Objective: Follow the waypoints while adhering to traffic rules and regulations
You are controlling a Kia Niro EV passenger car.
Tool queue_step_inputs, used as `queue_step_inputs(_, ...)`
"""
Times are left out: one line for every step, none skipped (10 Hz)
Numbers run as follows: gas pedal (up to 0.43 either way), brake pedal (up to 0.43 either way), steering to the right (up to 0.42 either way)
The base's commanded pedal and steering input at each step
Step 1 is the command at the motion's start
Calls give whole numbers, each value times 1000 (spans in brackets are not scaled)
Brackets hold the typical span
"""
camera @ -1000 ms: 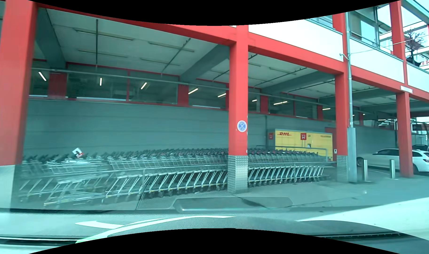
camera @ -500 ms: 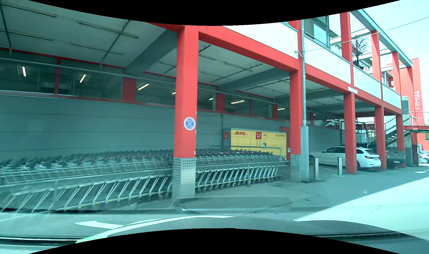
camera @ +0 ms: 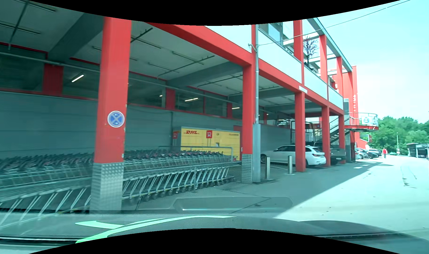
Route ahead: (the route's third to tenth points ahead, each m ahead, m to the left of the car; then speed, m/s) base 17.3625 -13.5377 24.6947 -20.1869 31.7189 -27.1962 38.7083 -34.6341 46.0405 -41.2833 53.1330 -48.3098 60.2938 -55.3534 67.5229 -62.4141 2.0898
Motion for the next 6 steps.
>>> queue_step_inputs(59, 0, 817)
queue_step_inputs(59, 0, 809)
queue_step_inputs(59, 0, 798)
queue_step_inputs(59, 0, 787)
queue_step_inputs(59, 0, 764)
queue_step_inputs(59, 0, 736)
